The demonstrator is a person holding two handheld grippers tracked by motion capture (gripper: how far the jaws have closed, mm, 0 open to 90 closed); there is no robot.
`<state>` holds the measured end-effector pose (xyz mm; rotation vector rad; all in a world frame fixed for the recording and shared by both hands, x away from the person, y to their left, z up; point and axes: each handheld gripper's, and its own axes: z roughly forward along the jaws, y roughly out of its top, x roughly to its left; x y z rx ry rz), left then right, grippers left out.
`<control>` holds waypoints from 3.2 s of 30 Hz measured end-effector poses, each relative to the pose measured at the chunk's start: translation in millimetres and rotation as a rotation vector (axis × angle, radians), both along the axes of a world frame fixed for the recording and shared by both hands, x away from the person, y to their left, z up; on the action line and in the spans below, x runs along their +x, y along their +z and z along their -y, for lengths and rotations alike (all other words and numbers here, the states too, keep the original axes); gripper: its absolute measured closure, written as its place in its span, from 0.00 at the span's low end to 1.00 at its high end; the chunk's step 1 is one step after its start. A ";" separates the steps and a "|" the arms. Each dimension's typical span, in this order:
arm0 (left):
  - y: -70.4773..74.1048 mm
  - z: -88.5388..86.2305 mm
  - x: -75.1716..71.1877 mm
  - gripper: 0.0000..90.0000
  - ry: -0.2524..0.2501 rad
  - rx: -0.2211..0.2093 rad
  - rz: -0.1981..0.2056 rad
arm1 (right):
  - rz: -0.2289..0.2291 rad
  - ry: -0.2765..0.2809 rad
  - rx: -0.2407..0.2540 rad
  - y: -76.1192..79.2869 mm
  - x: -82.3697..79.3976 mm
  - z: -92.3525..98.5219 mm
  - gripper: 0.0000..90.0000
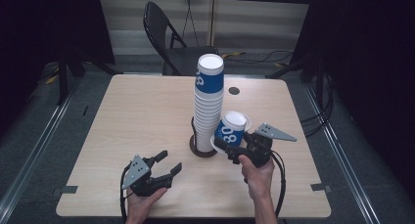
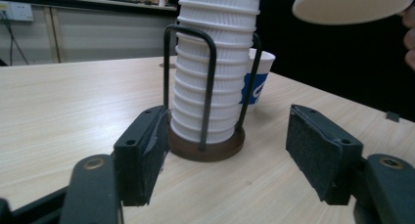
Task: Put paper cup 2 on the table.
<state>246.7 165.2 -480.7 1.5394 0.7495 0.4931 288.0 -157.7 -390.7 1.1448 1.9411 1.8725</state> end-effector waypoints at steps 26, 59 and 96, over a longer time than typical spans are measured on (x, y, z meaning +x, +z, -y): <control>-6.6 30.1 -5.5 0.56 -0.048 -0.001 0.083 | -0.128 0.055 0.180 -48.5 -15.9 -26.9 0.25; -7.7 60.3 -0.6 0.76 -0.020 -0.052 0.191 | -0.376 0.185 0.399 -83.7 -22.4 -47.7 0.25; -0.1 50.9 -7.5 0.94 -0.161 0.049 0.049 | -0.236 0.103 0.324 -69.6 -18.9 -36.4 0.15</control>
